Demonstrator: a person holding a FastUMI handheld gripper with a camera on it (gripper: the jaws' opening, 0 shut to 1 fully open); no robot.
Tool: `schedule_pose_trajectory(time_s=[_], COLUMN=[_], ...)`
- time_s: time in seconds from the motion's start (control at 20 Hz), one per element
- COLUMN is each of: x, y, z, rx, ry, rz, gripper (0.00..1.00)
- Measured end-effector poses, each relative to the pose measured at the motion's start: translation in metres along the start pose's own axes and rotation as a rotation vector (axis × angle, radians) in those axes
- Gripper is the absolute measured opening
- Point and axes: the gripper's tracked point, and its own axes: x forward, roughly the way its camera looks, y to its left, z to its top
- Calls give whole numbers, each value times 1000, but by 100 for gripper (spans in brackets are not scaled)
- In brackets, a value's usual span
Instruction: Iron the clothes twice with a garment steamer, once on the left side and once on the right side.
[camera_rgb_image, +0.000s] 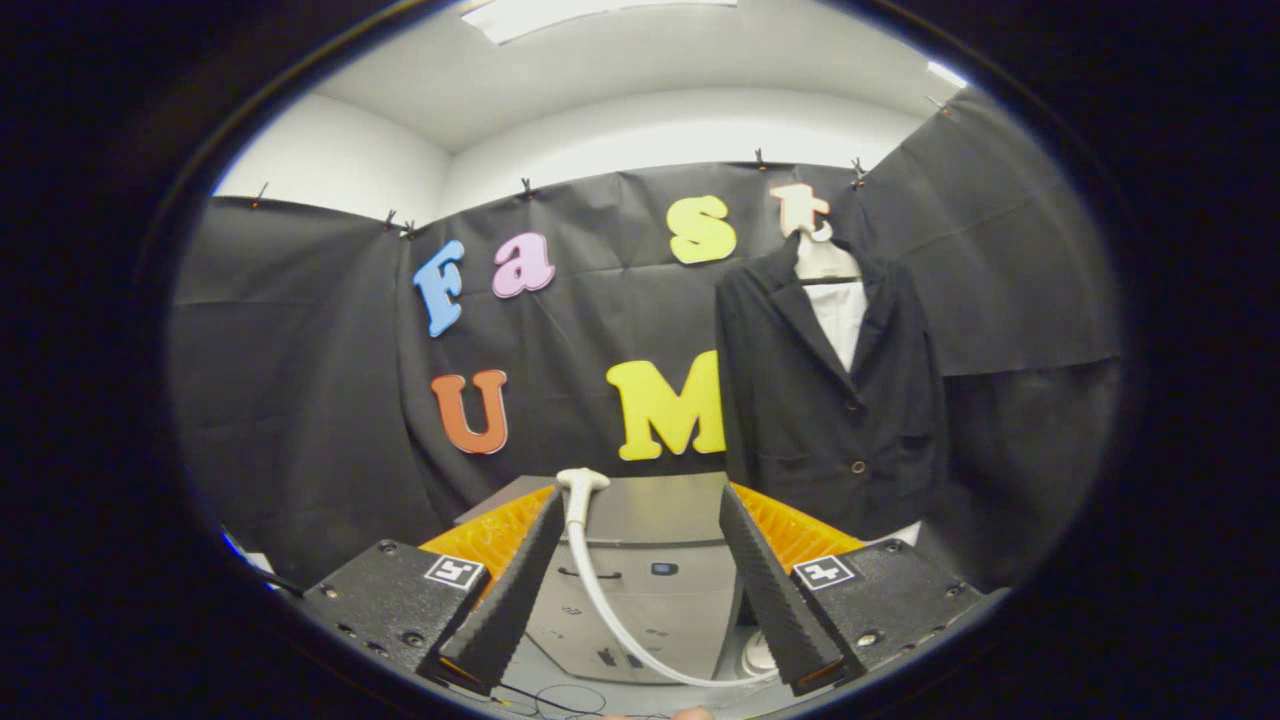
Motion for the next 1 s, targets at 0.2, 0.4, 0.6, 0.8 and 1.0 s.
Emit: schedule_pose_trajectory(time_s=[0.2, 0.4, 0.6, 0.8, 1.0], x=[44, 100, 166, 235, 297], y=[32, 63, 94, 108, 100], z=[10, 10, -19, -51, -92], rx=[15, 19, 63, 65, -1], ry=[43, 99, 243, 413, 583], rz=[74, 166, 273, 322, 289], gripper=[98, 97, 97, 97, 96])
